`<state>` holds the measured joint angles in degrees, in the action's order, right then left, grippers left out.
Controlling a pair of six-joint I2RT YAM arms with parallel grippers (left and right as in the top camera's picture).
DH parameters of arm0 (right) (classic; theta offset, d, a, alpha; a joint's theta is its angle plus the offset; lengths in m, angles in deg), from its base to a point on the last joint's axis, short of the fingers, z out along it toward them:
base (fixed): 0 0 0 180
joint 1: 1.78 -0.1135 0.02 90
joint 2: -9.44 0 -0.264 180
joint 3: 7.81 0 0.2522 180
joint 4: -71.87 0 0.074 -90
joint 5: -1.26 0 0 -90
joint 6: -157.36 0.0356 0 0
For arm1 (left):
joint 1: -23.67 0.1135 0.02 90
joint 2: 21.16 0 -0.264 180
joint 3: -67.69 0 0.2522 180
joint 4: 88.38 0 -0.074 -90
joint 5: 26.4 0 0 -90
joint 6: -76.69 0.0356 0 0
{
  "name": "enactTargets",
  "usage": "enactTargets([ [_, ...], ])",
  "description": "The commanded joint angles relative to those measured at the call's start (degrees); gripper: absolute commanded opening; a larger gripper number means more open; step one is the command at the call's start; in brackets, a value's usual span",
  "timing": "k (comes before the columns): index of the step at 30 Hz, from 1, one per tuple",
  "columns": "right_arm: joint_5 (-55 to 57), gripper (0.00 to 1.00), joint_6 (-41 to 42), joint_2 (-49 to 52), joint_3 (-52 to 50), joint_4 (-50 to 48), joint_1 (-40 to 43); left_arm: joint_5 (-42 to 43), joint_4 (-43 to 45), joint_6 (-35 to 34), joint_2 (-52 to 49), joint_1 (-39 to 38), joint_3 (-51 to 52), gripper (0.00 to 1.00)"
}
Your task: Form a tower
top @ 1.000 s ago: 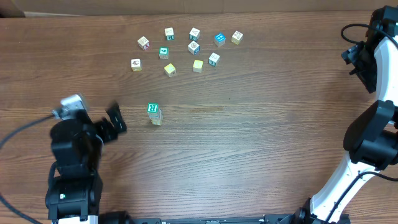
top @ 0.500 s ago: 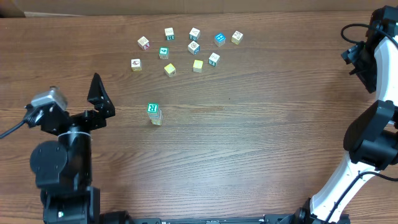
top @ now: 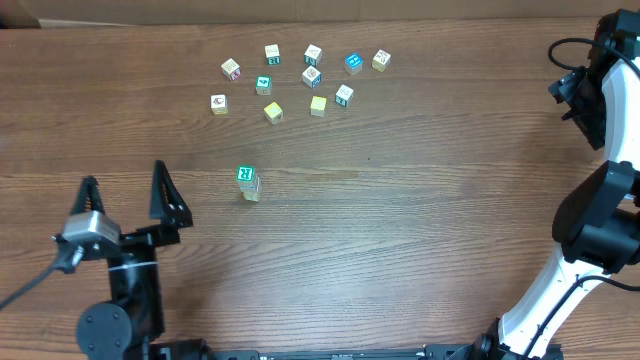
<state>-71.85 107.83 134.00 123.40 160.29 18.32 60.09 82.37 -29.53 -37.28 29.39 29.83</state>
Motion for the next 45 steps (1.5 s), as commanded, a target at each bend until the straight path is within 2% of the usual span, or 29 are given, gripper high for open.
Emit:
enactTargets([
  [1, 0.6, 1.0, 0.0, -2.8, 1.4, -0.1, -0.1, -0.3, 0.9, -0.3, 4.3, -0.1, 4.9, 0.99],
  [15, 0.6, 1.0, 0.0, -2.8, 1.4, -0.1, -0.1, -0.3, 3.1, -0.3, 16.0, -0.1, 17.4, 1.0],
  [34, 0.6, 1.0, 0.0, -2.8, 1.4, -0.1, -0.1, -0.3, 3.7, -0.3, 16.0, -2.2, 23.4, 0.99],
  [45, 0.6, 1.0, 0.0, -2.8, 1.4, -0.1, -0.1, -0.3, -2.4, -0.3, 16.0, -2.1, 23.8, 0.99],
])
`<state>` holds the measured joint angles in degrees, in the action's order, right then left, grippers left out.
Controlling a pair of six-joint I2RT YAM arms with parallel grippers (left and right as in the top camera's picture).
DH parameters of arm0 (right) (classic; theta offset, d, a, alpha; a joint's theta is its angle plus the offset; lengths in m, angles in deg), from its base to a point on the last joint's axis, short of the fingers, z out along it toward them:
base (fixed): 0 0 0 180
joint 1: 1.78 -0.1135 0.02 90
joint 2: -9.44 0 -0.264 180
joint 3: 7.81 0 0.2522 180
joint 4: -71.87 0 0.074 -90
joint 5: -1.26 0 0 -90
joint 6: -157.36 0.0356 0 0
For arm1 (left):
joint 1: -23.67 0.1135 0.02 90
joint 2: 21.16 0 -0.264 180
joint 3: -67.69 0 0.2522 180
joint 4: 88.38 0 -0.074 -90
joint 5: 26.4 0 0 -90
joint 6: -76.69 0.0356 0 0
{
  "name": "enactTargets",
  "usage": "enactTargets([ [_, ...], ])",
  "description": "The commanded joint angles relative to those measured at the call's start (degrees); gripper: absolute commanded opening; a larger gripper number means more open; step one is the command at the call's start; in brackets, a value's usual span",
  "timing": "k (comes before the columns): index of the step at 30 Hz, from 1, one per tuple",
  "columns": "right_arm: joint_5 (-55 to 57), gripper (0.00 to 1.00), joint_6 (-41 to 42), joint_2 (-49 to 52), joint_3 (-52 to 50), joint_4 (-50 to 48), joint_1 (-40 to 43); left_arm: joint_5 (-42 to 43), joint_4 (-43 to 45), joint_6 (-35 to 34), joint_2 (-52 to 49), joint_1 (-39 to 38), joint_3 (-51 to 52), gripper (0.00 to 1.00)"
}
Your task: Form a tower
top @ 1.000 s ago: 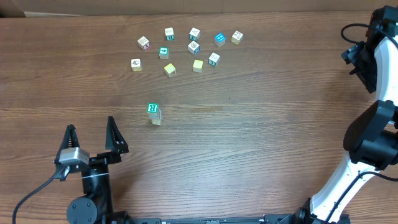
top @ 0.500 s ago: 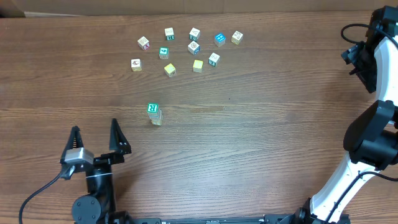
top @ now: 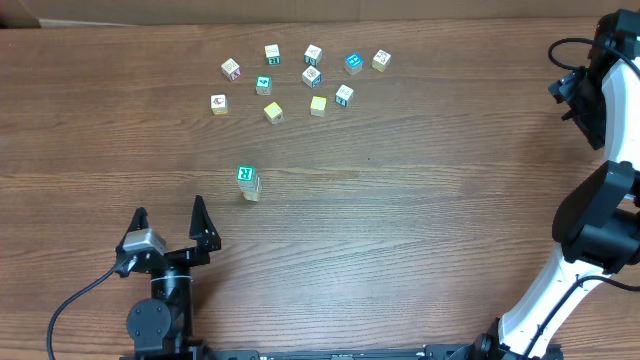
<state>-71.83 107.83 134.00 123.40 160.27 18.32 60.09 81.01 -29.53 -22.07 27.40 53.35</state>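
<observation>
A small tower (top: 248, 181) stands near the table's middle, a green-faced block on top of a pale one. Several loose blocks (top: 300, 78) lie scattered at the back of the table, white, yellow, teal and blue-faced. My left gripper (top: 170, 221) is open and empty at the front left, a short way down-left of the tower. My right arm (top: 590, 95) is raised at the far right edge; its fingers do not show.
The wooden table (top: 420, 220) stretches wide around the tower. A cable (top: 75, 300) trails from the left arm toward the front left corner. The right arm's white base (top: 545, 300) stands at the front right.
My left gripper has moved right and toward the front edge, from about the far left to a spot below-left of the tower. It remains open. The tower, loose blocks and right arm are unchanged.
</observation>
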Motion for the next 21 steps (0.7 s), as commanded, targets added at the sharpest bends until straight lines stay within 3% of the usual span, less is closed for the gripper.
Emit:
enactTargets([
  [1, 0.6, 1.0, 0.0, -2.8, 1.4, 0.0, -0.1, -0.3, -1.9, -0.3, 0.8, -0.2, 0.3, 0.99],
  [6, 0.6, 1.0, 0.0, -2.8, 1.4, 0.0, -0.1, -0.3, -7.4, -0.3, 0.8, -0.2, 0.3, 0.99],
  [21, 0.6, 1.0, 0.0, -2.8, 1.4, 0.0, -0.1, 0.1, -7.2, -0.3, 0.8, 1.2, 0.3, 0.99],
])
